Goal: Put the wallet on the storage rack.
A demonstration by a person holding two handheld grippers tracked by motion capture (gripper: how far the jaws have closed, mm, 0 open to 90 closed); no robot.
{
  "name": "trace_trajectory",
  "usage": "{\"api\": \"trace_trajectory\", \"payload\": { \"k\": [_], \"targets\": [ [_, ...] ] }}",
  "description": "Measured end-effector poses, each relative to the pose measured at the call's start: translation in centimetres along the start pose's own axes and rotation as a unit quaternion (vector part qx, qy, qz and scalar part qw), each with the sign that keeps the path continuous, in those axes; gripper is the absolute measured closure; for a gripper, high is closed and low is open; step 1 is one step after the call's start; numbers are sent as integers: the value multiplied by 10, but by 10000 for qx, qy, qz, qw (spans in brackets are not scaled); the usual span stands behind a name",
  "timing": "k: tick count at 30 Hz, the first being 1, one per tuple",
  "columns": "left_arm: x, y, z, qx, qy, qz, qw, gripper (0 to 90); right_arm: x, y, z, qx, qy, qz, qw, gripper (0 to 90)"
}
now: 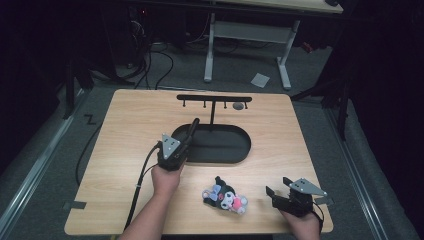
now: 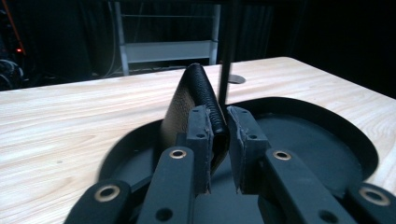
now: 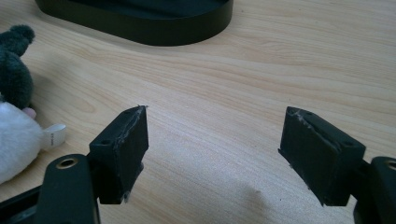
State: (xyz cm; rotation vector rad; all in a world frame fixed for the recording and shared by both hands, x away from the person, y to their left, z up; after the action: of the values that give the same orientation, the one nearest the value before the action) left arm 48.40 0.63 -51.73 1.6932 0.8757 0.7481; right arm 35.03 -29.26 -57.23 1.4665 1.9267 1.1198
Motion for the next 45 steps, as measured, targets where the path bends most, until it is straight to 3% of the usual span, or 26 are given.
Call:
{"api": "trace_trajectory", "payload": {
  "k": [10,22,25,28,31,37,45],
  "targets": [
    [-36,-10,23,212,-218,219,9993,792,0,-1,-1,1,13,-8,10000,240],
    [-55,-19,39,421,-370,242,9981,790,0,-2,-1,15,28,-11,10000,243],
    [-57,-20,40,464,-431,155,9979,783,1,-2,-1,18,45,-25,10000,244],
    [-64,-18,41,417,-814,-155,9957,737,2,-2,0,23,65,-29,10000,244],
    [-69,-14,38,343,-907,-18,9953,666,3,-2,0,12,109,3,9999,244],
    [-58,-12,18,407,-875,-3,9953,569,5,-1,0,-6,157,-14,9999,243],
    [-19,-28,-35,576,-643,225,9960,542,12,2,-2,-43,228,-62,9997,239]
  ]
}}
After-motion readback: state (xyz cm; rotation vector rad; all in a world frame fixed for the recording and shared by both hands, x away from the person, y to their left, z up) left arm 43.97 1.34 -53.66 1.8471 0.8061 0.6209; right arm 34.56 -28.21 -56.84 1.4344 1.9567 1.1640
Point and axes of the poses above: each handheld gripper's, and its own axes: z roughly forward along the jaws, y roughly out of its top, x roughly to its left, the point moved 10 cm from there along z, roughly forward along the jaws, and after that the axes turned 7 degrees about z, right-handed, at the moved point
